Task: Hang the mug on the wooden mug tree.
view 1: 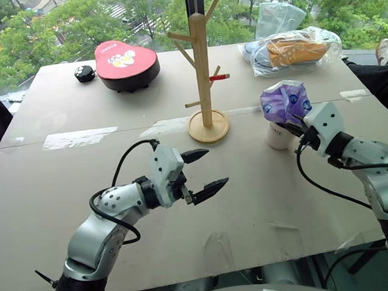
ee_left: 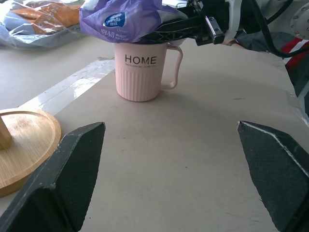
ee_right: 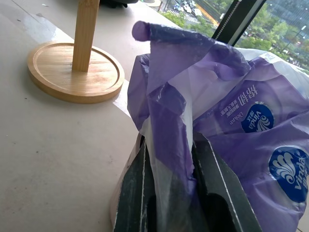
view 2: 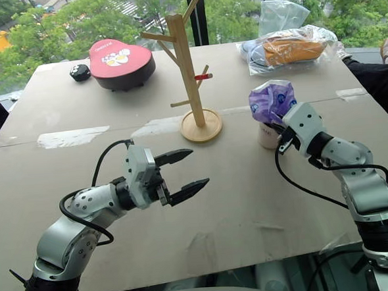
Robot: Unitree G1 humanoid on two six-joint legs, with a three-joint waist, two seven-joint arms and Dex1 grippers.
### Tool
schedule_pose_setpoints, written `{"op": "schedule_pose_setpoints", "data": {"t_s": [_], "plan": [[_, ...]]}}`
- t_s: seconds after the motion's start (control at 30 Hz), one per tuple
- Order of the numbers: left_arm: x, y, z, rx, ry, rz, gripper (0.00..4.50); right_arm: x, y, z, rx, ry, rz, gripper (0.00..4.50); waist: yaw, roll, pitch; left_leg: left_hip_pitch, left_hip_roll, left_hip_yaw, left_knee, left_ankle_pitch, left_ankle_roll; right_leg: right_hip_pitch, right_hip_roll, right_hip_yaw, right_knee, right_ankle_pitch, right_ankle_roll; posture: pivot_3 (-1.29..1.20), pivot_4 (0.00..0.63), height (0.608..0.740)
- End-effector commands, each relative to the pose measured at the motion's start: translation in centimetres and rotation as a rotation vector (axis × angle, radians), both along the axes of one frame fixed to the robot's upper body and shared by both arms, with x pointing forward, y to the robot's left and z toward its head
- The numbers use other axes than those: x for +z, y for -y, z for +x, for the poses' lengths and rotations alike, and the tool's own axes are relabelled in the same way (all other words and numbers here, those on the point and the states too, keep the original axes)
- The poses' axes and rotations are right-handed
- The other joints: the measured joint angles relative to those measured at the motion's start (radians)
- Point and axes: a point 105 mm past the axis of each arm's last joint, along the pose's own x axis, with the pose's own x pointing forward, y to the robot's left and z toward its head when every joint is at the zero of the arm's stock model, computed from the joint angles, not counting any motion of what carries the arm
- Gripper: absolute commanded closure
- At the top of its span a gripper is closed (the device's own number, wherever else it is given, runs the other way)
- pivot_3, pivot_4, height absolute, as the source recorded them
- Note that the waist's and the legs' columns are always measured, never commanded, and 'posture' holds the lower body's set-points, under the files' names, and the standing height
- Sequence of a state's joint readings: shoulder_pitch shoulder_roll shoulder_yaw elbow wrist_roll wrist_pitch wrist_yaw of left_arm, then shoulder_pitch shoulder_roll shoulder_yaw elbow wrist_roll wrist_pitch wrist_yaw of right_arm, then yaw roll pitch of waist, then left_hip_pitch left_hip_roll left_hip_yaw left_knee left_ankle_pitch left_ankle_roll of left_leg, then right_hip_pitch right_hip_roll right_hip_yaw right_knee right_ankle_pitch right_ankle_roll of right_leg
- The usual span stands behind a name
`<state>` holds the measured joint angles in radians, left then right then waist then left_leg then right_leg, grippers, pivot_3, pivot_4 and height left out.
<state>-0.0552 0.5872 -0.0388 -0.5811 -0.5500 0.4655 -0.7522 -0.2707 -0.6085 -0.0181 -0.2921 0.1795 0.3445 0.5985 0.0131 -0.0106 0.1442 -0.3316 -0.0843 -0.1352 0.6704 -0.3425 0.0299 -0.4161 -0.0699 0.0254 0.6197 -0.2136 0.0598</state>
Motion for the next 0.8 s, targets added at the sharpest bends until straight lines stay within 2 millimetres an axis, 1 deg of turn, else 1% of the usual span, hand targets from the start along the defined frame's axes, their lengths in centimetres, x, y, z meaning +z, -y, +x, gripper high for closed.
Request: {"op": "schedule_pose_setpoints", "data": {"t_s": [0.03,0.13,0.47,0.57,0.63,0.7,0.8], "plan": [[1.4,0.4,-0.4,-0.020,0.073,-0.008,0.00,0.2,0.1,0.1,-0.009,0.001,0.033,4.48,-0.001,0.000,0.000,0.000,0.000,0.000,0.000,0.000,0.000,0.000,0.000,0.000,0.000,0.000,0.000,0.00,0.150,0.740],[1.4,0.4,-0.4,-0.022,0.073,-0.008,0.00,0.5,0.1,0.1,-0.008,0.018,0.042,4.48,-0.002,0.000,0.000,0.000,0.000,0.000,0.000,0.000,0.000,0.000,0.000,0.000,0.000,0.000,0.000,0.00,0.150,0.740],[1.5,0.3,-0.4,-0.028,0.081,-0.019,0.00,2.9,0.8,0.1,-0.030,0.122,0.020,4.48,-0.001,0.000,0.000,0.000,0.000,0.000,0.000,0.000,0.000,0.000,0.000,0.000,0.000,0.000,0.000,0.00,0.150,0.740],[2.3,0.4,-0.2,-0.031,0.108,-0.052,0.00,4.6,1.7,0.2,-0.061,0.171,0.011,4.48,-0.001,0.001,0.001,0.000,0.000,0.000,0.000,0.000,0.000,0.000,0.000,0.000,0.000,0.000,0.000,0.00,0.150,0.740],[2.9,0.5,-0.2,-0.032,0.132,-0.075,0.00,5.4,2.3,0.2,-0.077,0.189,-0.002,4.48,0.001,0.001,0.001,0.000,0.000,0.000,0.000,0.000,0.000,0.000,0.000,0.000,0.000,0.000,0.000,0.00,0.150,0.740],[3.9,0.6,0.1,-0.025,0.169,-0.114,0.00,5.9,2.9,0.0,-0.093,0.198,-0.017,4.48,0.002,0.001,0.001,0.000,0.000,0.000,0.000,0.000,0.000,0.000,0.000,0.000,-0.001,0.000,0.000,0.00,0.150,0.740],[5.3,0.8,0.6,-0.021,0.216,-0.153,0.00,6.2,4.0,0.0,-0.120,0.194,-0.026,4.48,0.001,0.001,0.001,-0.001,0.000,0.000,0.000,0.000,0.000,0.000,0.000,0.000,-0.001,0.000,0.000,0.00,0.150,0.740]]}}
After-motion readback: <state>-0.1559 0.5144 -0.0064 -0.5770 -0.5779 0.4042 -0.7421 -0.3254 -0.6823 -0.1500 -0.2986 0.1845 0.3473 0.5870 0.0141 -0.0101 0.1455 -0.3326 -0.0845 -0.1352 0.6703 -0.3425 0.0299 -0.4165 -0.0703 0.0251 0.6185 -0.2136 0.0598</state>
